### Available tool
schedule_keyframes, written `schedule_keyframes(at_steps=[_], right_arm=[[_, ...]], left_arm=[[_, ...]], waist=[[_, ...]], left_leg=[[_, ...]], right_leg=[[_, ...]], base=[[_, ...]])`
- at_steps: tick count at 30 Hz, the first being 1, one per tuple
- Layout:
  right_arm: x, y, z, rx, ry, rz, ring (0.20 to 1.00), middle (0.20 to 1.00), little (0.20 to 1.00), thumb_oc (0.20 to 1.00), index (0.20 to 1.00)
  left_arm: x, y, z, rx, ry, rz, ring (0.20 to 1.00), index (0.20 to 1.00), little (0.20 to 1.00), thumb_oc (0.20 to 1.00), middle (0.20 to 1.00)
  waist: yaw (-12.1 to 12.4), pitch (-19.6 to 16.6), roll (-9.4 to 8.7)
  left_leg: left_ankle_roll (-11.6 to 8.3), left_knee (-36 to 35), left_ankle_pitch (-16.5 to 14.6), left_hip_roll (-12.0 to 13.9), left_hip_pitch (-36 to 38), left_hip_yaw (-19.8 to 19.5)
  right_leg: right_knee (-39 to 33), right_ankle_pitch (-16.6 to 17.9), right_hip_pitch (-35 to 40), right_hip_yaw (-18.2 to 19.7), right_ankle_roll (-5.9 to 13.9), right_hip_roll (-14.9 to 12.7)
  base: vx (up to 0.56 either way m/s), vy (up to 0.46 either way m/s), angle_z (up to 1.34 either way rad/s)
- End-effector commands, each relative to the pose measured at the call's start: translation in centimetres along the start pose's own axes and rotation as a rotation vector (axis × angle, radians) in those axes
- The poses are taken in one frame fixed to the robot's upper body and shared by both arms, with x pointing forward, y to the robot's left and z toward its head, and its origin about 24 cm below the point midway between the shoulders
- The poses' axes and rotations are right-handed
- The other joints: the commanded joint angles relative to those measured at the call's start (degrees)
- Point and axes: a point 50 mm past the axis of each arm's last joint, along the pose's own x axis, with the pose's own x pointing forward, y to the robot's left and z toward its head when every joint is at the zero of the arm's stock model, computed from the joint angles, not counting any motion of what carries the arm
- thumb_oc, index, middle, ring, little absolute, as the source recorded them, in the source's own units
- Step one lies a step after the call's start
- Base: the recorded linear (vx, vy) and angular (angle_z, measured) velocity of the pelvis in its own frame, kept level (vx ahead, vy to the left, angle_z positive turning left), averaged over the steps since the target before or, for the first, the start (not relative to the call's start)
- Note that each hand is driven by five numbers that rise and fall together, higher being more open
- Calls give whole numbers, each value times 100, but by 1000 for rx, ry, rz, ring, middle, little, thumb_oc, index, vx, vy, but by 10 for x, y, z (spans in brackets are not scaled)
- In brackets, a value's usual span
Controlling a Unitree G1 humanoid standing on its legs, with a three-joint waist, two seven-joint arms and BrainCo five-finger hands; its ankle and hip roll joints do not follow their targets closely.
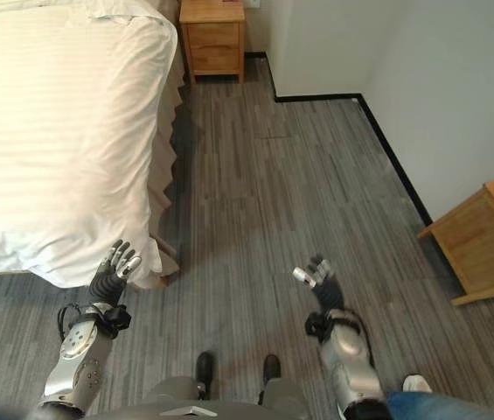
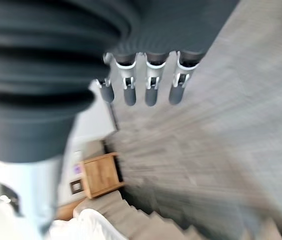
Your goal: Making the bed.
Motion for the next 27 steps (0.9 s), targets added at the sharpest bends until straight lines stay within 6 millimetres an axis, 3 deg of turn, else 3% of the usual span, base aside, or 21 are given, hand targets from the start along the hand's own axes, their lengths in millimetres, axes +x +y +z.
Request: schedule_keyframes(at_steps=[1,8,9,10,12,17,21,27], right_arm=[[2,-9,27,-104,-130,-46,1000,1000,1000,1000,1000],[0,-3,36,-178,-172,1,1000,1000,1000,1000,1000],[-30,-45,4,-9,-25,-149,1000,1000,1000,1000,1000],[-30,-45,4,-10,-25,-150,1000,1000,1000,1000,1000],[-29,-41,1,61,-26,-169,1000,1000,1000,1000,1000],[-20,-29,1,88,-29,-118,1000,1000,1000,1000,1000],[-9,-10,18,109,-90,-35,1000,1000,1000,1000,1000],[-7,-14,24,72,-121,-42,1000,1000,1000,1000,1000]], left_arm=[[5,-4,22,84,-104,-42,1000,1000,1000,1000,1000],[-7,5,12,90,-56,-12,1000,1000,1000,1000,1000],[-9,31,1,121,9,106,1000,1000,1000,1000,1000],[-9,31,1,121,9,106,1000,1000,1000,1000,1000],[-5,28,4,105,-9,107,1000,1000,1000,1000,1000],[2,19,22,101,-82,42,1000,1000,1000,1000,1000],[-4,40,14,206,-25,106,1000,1000,1000,1000,1000],[-11,54,13,236,-16,152,1000,1000,1000,1000,1000]], waist=[[-99,-466,-157],[50,-628,-124],[-135,-299,116],[-123,-293,118],[-238,-538,167],[-195,-555,89],[-50,-512,-6],[28,-477,-47]], left_leg=[[23,28,314,-73,346,-110],[9,-82,399,1,580,-285],[-152,895,247,177,519,153],[-149,822,274,175,573,168],[-91,-265,243,58,871,213],[-5,-261,235,-51,822,168],[104,-115,126,-172,815,51],[181,-76,64,-256,786,15]], right_leg=[[-489,685,274,236,191,25],[-576,582,612,116,90,159],[-283,353,569,-711,25,-58],[-286,351,584,-700,28,-58],[-261,462,421,-671,129,-40],[-220,528,388,-681,161,-160],[-198,548,480,-622,198,-283],[-226,568,497,-548,261,-347]], base=[[-46,-97,15],[-40,-62,5],[-37,-53,13],[-11,36,25],[-56,115,29],[-57,103,-11],[26,84,3],[52,77,6]])
